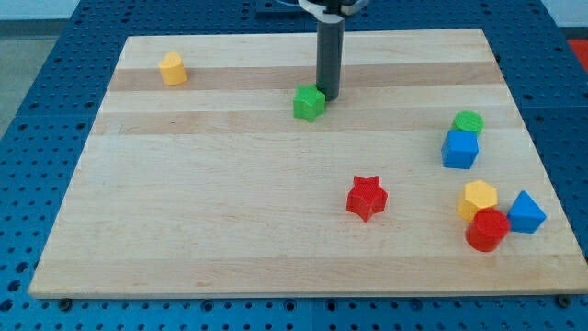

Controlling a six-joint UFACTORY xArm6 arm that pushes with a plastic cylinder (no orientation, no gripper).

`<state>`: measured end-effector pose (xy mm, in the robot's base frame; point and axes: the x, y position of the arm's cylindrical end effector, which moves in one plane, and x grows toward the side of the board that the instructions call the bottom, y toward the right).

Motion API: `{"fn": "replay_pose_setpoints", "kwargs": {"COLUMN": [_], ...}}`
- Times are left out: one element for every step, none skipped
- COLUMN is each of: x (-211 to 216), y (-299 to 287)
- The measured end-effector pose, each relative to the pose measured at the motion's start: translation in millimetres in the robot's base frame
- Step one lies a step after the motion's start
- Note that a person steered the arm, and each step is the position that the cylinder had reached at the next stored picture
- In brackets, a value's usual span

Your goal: Push the green star to the top center of the board

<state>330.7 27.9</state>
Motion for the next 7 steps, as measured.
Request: {"fn": "replay_pose_setpoints", "kwargs": {"x": [25,80,117,114,110,58,2], "y": [32,46,19,-26,-27,-24,-24]}}
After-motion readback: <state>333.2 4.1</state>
